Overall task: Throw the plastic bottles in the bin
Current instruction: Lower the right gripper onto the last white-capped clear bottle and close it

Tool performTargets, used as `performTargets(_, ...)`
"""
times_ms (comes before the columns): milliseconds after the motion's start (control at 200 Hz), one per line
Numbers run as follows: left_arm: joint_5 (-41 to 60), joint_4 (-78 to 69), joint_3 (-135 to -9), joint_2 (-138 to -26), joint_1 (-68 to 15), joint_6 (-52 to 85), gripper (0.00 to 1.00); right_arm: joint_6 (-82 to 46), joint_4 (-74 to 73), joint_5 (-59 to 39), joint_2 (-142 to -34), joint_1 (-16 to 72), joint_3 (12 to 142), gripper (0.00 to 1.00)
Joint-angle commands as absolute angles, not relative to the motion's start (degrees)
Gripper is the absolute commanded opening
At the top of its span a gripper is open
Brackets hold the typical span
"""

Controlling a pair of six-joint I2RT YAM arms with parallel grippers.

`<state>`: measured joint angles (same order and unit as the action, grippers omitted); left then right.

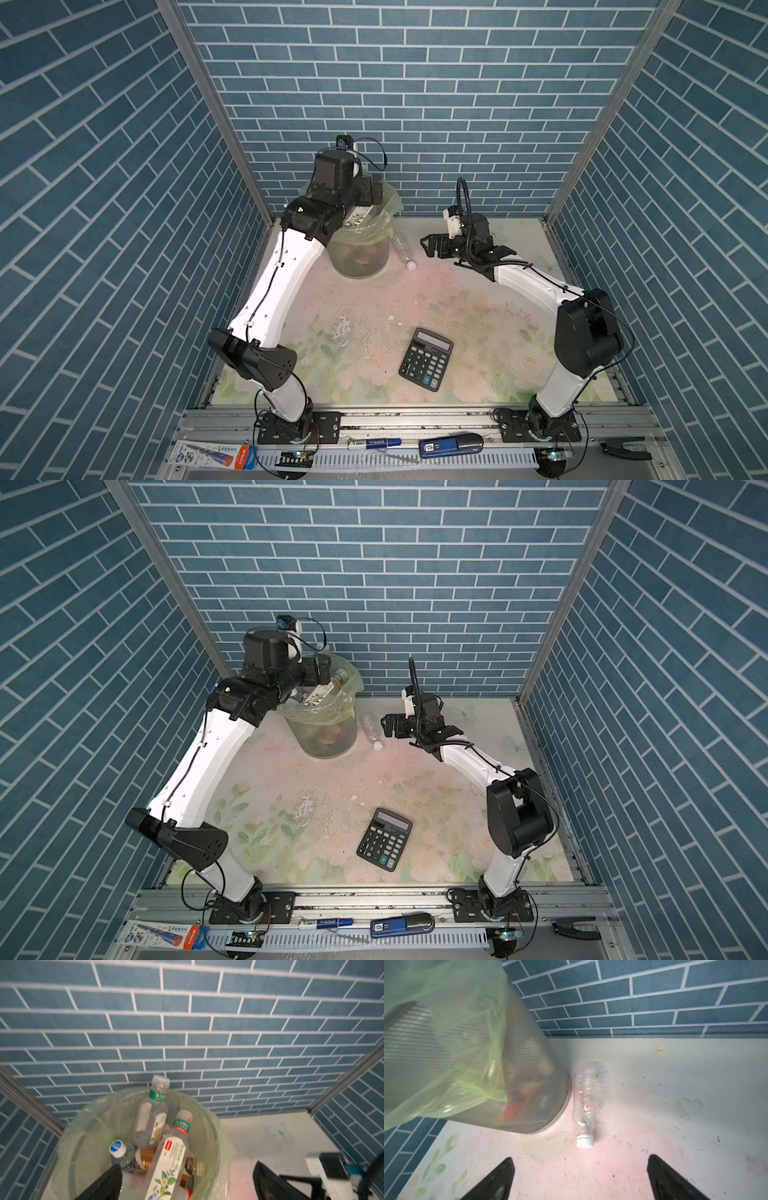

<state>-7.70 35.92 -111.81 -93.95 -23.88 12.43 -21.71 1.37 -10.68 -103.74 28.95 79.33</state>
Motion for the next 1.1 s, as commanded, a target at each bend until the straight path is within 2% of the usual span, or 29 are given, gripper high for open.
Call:
performTargets(0, -2.8, 28.6, -104.5, -87.8, -23.9, 18.9, 0.99, -23.2, 1.3, -11.4, -109.2, 28.7, 84.8, 0.99)
performTargets(240, 0.3, 20.2, -87.5, -78.2, -23.8, 25.7, 0.99, -23.4, 1.5, -14.5, -119.9, 29.0, 92.7, 0.98)
performTargets(465, 2.8, 14.3, -73.7, -71.6, -23.8, 30.9, 0.99, -22.4, 3.2, -15.4, -127.9, 30.7, 99.2, 0.88)
performTargets(820, 2.8, 14.9, -68.6, -70.6, -23.7, 32.6, 0.99, -22.2, 10.3, -13.0, -137.1, 33.2, 108.8, 0.78)
performTargets(970, 3.0, 14.9, -68.5, -70.9, -23.7, 33.0, 0.99, -21.1, 12.6, -11.6, -138.9, 33.7, 110.9, 0.66)
performTargets(1095, 2.9, 14.9, -68.3, -70.7, -23.6, 33.3, 0.99, -20.9, 12.7, -11.3, -137.9, 33.7, 109.7, 0.47)
